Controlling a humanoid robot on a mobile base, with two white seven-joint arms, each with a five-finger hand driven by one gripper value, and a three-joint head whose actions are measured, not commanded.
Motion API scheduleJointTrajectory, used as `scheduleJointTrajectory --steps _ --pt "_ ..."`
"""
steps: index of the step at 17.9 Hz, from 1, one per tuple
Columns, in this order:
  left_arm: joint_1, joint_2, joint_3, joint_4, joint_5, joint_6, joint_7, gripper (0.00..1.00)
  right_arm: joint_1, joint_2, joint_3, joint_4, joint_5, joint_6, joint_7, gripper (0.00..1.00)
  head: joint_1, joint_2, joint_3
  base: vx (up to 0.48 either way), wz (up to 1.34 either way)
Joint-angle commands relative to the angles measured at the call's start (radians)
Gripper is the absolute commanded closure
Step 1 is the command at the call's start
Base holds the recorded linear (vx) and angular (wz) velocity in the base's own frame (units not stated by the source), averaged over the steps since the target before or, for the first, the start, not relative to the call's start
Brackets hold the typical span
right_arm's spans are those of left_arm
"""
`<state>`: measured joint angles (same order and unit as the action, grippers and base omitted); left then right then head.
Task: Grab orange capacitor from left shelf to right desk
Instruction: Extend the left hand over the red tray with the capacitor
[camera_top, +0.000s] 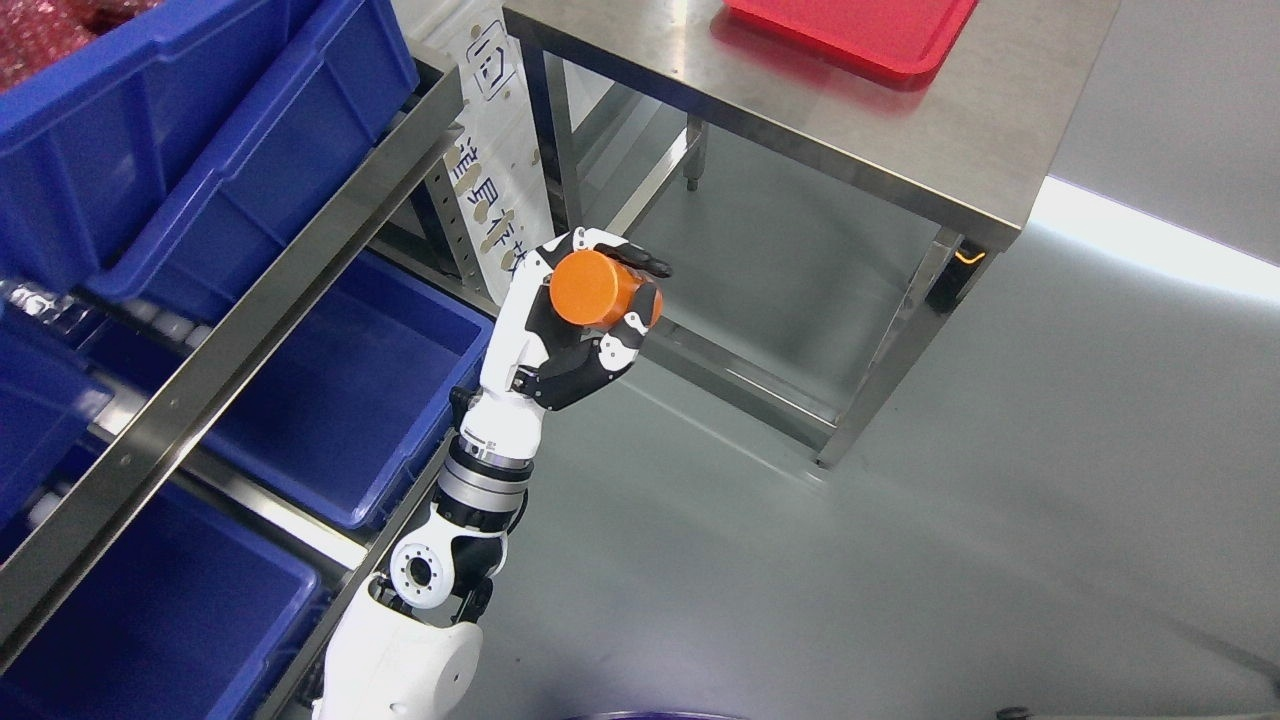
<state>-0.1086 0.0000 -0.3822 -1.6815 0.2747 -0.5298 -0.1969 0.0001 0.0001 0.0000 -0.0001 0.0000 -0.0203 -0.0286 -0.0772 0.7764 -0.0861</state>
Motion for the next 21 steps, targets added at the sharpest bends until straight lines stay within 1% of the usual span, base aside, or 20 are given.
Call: scheduleJointTrajectory --steps 1,5,7,9,11,12,13,16,18,21 --pt "-0.06 0.017 -0.142 0.002 0.001 0.017 0.001 0.97 0.02 -0.018 -0.012 -0.017 0.003 -0.004 -0.001 0.0 0.0 0.0 0.0 0.327 -0.17" --pt "-0.101 0.017 -0.217 0.002 0.024 0.059 0.001 0.97 0.02 -0.018 -0.012 -0.017 0.003 -0.003 -0.001 0.0 0.0 0.0 0.0 0.344 -0.16" --pt "-0.158 0.017 -0.241 0.002 0.066 0.089 0.001 0.97 0.02 -0.018 -0.012 -0.017 0.003 -0.004 -0.001 0.0 0.0 0.0 0.0 0.343 -0.2" --pt "-0.227 0.017 -0.241 0.003 0.093 0.148 0.001 0.97 0.02 -0.018 -0.012 -0.017 0.003 -0.003 -0.001 0.0 0.0 0.0 0.0 0.358 -0.21" --pt "-0.308 0.017 -0.242 0.006 0.124 0.252 0.001 0.96 0.02 -0.018 -0.012 -0.017 0.003 -0.004 -0.001 0.0 0.0 0.0 0.0 0.312 -0.2" --pt "-0.348 0.017 -0.242 0.019 0.13 0.31 0.001 0.96 0.02 -0.018 -0.012 -0.017 0.003 -0.004 -0.001 0.0 0.0 0.0 0.0 0.312 -0.17" --pt "-0.382 0.017 -0.244 0.035 0.13 0.344 0.001 0.96 0.02 -0.018 -0.012 -0.017 0.003 -0.003 -0.001 0.0 0.0 0.0 0.0 0.312 -0.17" --pt "-0.498 0.017 -0.245 0.117 0.13 0.388 0.001 0.96 0.02 -0.018 -0.012 -0.017 0.003 -0.003 -0.001 0.0 0.0 0.0 0.0 0.313 -0.2" --pt "-0.577 0.017 -0.244 0.172 0.13 0.436 0.001 0.96 0.02 -0.018 -0.012 -0.017 0.003 -0.004 -0.001 0.0 0.0 0.0 0.0 0.294 -0.18" --pt "-0.614 0.017 -0.264 0.241 0.127 0.507 0.001 0.96 0.02 -0.018 -0.012 -0.017 0.003 -0.004 -0.001 0.0 0.0 0.0 0.0 0.242 -0.16"
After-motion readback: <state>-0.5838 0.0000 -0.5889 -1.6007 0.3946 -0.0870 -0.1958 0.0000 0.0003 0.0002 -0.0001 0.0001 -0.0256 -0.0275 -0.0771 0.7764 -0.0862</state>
